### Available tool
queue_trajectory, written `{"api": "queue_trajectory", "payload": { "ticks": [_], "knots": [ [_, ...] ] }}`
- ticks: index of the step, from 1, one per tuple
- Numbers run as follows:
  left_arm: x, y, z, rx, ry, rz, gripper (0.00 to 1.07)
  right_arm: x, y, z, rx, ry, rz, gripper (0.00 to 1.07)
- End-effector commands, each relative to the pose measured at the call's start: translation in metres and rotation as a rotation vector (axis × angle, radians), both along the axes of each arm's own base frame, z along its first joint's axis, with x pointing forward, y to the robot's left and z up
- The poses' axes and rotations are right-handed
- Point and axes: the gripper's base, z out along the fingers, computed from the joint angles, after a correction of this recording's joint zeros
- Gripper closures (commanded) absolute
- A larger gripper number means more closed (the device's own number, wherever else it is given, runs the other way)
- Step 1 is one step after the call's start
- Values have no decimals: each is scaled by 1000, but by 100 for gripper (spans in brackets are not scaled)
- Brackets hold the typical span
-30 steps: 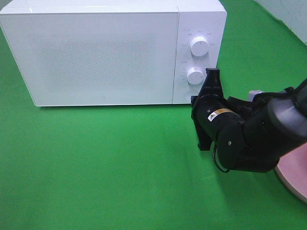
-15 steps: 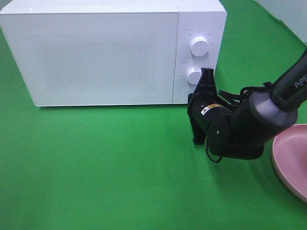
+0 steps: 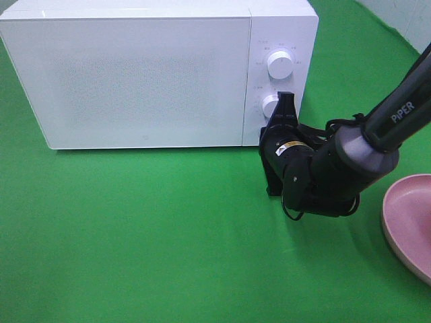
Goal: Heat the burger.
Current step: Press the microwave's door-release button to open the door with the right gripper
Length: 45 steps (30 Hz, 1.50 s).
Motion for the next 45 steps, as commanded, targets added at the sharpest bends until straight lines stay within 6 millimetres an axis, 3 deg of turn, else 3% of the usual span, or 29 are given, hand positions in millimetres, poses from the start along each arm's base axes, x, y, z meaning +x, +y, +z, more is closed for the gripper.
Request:
{"api": "queue_trajectory", "payload": {
  "ticks": [1, 27, 45],
  "knots": [
    [-2, 0, 0, -6, -24, 3, 7, 6, -6, 3, -19, -29, -25, 107],
    [-2, 0, 0, -6, -24, 3, 7, 18, -10, 12, -34, -135, -67, 107],
    [-2, 0, 0, -5, -24, 3, 7, 43, -16, 14, -57, -194, -54, 107]
  ]
}}
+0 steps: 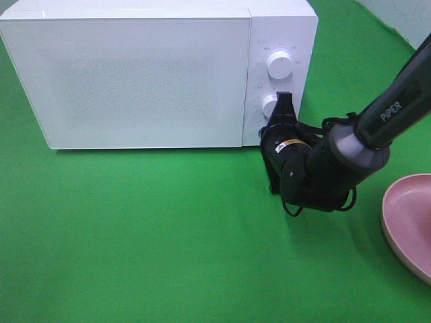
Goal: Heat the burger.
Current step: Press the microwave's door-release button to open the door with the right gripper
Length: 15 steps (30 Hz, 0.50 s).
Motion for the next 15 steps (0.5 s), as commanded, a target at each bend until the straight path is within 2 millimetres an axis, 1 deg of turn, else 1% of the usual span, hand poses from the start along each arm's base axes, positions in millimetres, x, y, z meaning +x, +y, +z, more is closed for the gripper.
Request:
{"api": "queue_trajectory", "payload": {
  "ticks": [1, 4, 15],
  "knots": [
    [-2, 0, 0, -5, -24, 3, 7, 25, -11, 19, -7, -185, -40, 107],
    [-2, 0, 0, -5, -24, 3, 7, 25, -10, 16, -6, -172, -39, 107],
    [-2, 0, 0, -5, -24, 3, 7, 25, -10, 16, -9, -177, -30, 107]
  ]
}}
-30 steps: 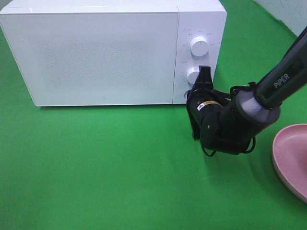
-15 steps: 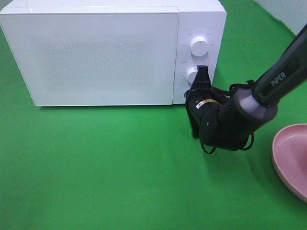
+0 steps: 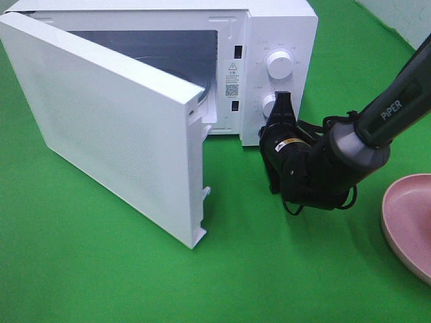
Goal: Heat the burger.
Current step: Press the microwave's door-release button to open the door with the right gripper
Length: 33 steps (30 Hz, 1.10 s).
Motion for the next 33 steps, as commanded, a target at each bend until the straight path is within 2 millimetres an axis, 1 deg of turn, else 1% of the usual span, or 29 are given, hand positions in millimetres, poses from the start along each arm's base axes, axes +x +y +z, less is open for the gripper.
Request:
{"api": "queue_trajectory", "payload": {
  "ticks": [1, 7, 9, 14, 18, 19, 22, 23, 25, 30, 33],
  "knots": [
    [-2, 0, 0, -5, -24, 3, 7, 25, -9, 18, -5, -184, -34, 107],
    [-2, 0, 0, -5, -24, 3, 7, 23, -9, 21, -6, -180, -19, 107],
    [-2, 0, 0, -4, -25, 2, 7, 21, -10, 24, -5, -181, -19, 107],
    [-2, 0, 0, -4, -25, 2, 7, 16, -10, 23, 2, -153, -10, 107],
    [-2, 0, 0, -4, -25, 2, 7, 5, -16, 22, 0, -110, -4, 107],
    [-2, 0, 0, -4, -25, 2, 7, 5, -16, 22, 0, -110, -4, 107],
    [-2, 0, 0, -4, -25, 2, 7, -4, -19, 26, -4, -100, 15, 107],
    [-2, 0, 0, -4, -25, 2, 7, -4, -19, 26, -4, -100, 15, 107],
    [-2, 0, 0, -4, -25, 2, 7, -12, -23, 27, 3, -79, 16, 107],
    [-2, 0, 0, -4, -25, 2, 7, -18, -26, 28, 7, -65, 13, 107],
    [-2, 0, 0, -4, -25, 2, 7, -27, -32, 32, 1, -54, 13, 107]
  ]
}}
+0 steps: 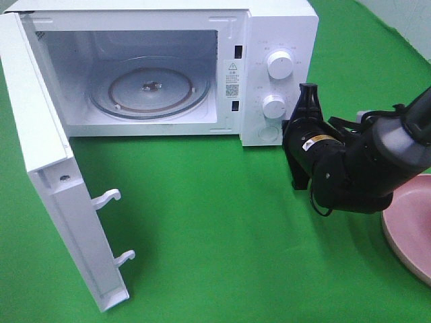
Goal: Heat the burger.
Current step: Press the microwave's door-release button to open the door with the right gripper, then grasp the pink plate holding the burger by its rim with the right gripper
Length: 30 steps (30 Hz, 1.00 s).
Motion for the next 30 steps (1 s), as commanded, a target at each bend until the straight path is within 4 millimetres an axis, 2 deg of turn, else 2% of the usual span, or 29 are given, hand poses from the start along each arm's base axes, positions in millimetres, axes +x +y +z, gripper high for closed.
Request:
{"api": "queue_trajectory", "payload": {
  "ticks": [1, 3, 9, 12, 16, 24, 30],
  "knots": [
    [-2, 0, 0, -4, -25, 2, 7, -4, -5, 8, 4, -15, -6, 107],
    [-2, 0, 0, -4, -25, 2, 7, -14, -10, 12, -2, -2, 0, 107],
    [-2, 0, 0, -4, -25, 2, 7, -32, -18, 17, -21, 23, 30, 107],
    [-2, 0, 0, -4, -25, 2, 7, -34, -18, 19, -21, 22, 35, 107],
    [-2, 0, 0, -4, -25, 2, 7, -51, -24, 22, -49, 68, 82, 107],
    [-2, 0, 0, -4, -25, 2, 7, -64, -27, 32, -135, 104, 160, 107],
    [-2, 0, 0, -4, -25, 2, 7, -70, -26, 48, -281, 116, 272, 107]
  ]
}}
